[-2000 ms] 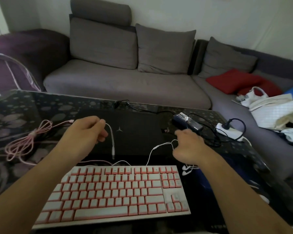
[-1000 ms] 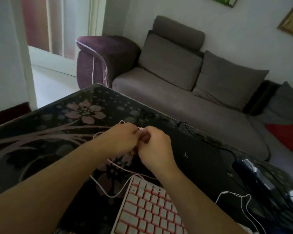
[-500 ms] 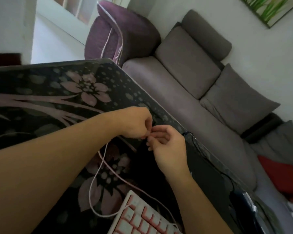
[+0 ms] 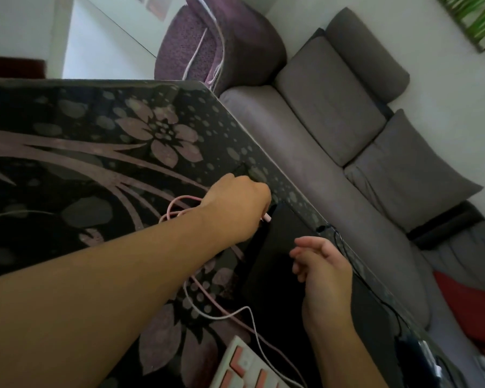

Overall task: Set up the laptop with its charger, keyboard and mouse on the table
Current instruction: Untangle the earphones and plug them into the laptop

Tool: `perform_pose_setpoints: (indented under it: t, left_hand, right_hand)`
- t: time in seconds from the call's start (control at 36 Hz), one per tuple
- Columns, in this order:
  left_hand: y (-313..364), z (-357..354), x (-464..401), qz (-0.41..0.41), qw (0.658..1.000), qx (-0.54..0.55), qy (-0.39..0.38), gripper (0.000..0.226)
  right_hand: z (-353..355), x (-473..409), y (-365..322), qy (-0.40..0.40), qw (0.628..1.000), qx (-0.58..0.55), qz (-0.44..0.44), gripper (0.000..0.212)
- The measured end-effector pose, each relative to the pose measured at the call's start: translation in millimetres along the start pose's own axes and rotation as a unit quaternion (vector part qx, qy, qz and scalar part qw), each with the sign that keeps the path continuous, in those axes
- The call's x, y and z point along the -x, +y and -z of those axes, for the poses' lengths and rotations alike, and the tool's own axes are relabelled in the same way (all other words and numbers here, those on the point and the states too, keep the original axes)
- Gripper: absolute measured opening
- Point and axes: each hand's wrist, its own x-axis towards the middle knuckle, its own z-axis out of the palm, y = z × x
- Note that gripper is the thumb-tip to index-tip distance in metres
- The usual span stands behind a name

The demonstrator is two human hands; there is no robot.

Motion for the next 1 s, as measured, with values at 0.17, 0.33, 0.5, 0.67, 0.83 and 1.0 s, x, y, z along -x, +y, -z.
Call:
perform_pose_setpoints:
  t: [0.17, 0.33, 0.5, 0.67, 0.83, 1.0]
  left_hand:
    - [-1, -6, 0, 0.011, 0.998, -0.053, 0.044, 0.035]
    - [4, -8, -2, 0.004, 0.998, -0.064, 0.024, 0.023]
    - [2, -9, -6, 0.020, 0.997, -0.075, 0.022, 0.021]
    - [-1, -10, -9, 0.034, 0.997, -0.069, 0.034, 0.020]
    - [2, -13, -10, 0.021, 0.997, -0.067, 0.024, 0.019]
    - [5, -14, -9, 0.002, 0.996, -0.086, 0.024, 0.018]
  right_hand:
    - [-1, -1, 1, -0.009, 1.000, -0.009, 0.006, 0.036]
    - [-2, 0, 1, -0.016, 1.000, -0.015, 0.006, 0.038]
    - [0, 3, -2, -0.022, 0.999, -0.024, 0.003, 0.039]
    - [1, 3, -1, -0.028, 0.999, -0.027, 0.006, 0.040]
    - [1, 2, 1, -0.027, 0.999, -0.025, 0.001, 0.039]
    - [1, 2, 1, -0.027, 0.999, -0.022, 0.003, 0.039]
